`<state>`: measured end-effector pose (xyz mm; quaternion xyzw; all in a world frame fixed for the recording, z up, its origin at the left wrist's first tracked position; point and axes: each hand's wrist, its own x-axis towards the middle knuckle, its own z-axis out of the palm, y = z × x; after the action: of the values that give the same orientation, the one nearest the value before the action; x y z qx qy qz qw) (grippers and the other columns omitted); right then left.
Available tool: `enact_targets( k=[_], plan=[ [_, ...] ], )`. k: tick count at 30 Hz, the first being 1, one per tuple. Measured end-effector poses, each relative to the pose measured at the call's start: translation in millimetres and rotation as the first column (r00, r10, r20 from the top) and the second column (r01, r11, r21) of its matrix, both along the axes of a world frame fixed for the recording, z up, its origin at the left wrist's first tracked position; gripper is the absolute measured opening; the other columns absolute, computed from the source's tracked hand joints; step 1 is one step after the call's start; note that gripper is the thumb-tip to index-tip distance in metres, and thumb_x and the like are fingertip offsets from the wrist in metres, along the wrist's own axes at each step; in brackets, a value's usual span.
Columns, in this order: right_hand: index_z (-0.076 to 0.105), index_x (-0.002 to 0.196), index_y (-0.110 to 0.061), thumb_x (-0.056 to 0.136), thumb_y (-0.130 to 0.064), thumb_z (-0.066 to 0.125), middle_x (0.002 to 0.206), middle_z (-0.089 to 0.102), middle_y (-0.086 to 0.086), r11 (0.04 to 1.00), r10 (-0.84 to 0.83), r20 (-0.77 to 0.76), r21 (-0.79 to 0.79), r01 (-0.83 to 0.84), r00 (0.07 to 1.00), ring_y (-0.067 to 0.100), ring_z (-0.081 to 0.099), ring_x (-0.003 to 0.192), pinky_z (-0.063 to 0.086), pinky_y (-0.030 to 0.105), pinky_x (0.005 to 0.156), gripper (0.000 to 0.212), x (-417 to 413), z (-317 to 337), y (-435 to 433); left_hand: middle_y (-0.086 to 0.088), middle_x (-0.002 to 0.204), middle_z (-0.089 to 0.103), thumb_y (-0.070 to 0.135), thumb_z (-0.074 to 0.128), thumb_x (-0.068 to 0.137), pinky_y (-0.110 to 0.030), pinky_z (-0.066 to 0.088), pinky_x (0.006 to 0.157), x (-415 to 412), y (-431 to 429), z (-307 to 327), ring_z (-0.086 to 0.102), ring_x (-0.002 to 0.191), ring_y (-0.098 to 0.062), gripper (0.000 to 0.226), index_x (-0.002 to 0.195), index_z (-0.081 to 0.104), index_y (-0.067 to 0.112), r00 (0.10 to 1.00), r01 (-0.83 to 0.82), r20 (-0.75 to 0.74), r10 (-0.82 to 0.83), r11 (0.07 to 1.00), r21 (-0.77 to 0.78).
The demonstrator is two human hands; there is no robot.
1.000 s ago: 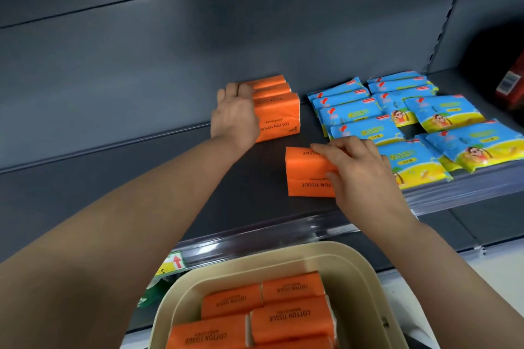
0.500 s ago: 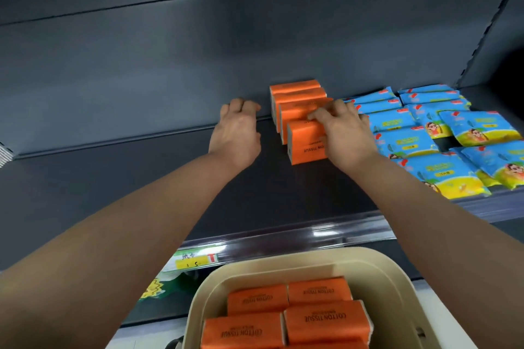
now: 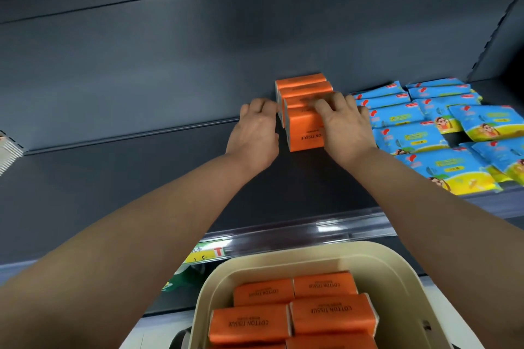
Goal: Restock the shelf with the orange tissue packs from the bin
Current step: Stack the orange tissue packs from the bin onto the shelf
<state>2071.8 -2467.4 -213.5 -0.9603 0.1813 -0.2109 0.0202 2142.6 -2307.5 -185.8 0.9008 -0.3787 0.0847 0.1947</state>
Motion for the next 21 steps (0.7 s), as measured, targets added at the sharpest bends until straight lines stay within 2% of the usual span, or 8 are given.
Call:
enact_targets(
  k=[7,12,14,18,21],
  plan=[
    [0.044,0.137,-0.025,0.081,-0.006,0.064,0.134,0.042,0.008,0.997,0.074,0.001,-0.008,-0.074,0.997,0.031,0.039,0.120,0.036,0.048,0.094,0.062,-51,1,25,-0.002,0.136,0.039,0.008,0.057,0.090,-0.033,0.042,0.092,-32,21,18,0.034,0.127,-0.019,0.047,0.134,0.043,0.017,1.000,0.009,-0.021,-0.009,1.000,-0.018],
    [0.064,0.116,-0.018,0.067,-0.008,0.079,0.114,0.058,0.007,0.978,0.193,0.043,0.075,-0.196,0.980,0.033,0.054,0.102,0.045,0.045,0.076,0.053,-119,-15,69,0.000,0.138,0.041,0.011,0.058,0.090,-0.035,0.041,0.096,-77,64,8,0.034,0.127,-0.019,0.047,0.134,0.044,0.019,0.997,0.029,-0.065,-0.027,0.999,0.040],
    [0.064,0.115,-0.019,0.072,-0.011,0.076,0.115,0.058,0.005,0.963,0.239,0.017,0.123,-0.240,0.971,0.031,0.054,0.104,0.045,0.042,0.078,0.046,-147,-25,83,-0.001,0.137,0.044,0.014,0.060,0.089,-0.035,0.040,0.098,-96,81,-4,0.037,0.126,-0.020,0.046,0.133,0.047,0.018,0.992,0.065,-0.113,-0.054,0.994,0.092],
    [0.058,0.122,-0.027,0.088,-0.027,0.061,0.126,0.052,-0.005,0.941,0.289,-0.125,0.221,-0.258,0.949,0.017,0.044,0.120,0.037,0.035,0.095,0.034,-197,-41,108,-0.004,0.130,0.052,0.018,0.061,0.087,-0.031,0.037,0.103,-136,119,-36,0.046,0.124,-0.022,0.044,0.129,0.051,0.016,0.957,0.197,-0.263,-0.123,0.940,0.277],
    [0.056,0.123,-0.031,0.090,-0.039,0.057,0.128,0.050,-0.010,0.942,0.272,-0.207,0.258,-0.216,0.940,0.014,0.042,0.122,0.035,0.032,0.097,0.033,-216,-46,124,-0.002,0.133,0.051,0.022,0.059,0.091,-0.028,0.038,0.103,-160,141,-46,0.045,0.125,-0.018,0.041,0.130,0.051,0.016,0.940,0.200,-0.325,-0.104,0.940,0.278]
  ],
)
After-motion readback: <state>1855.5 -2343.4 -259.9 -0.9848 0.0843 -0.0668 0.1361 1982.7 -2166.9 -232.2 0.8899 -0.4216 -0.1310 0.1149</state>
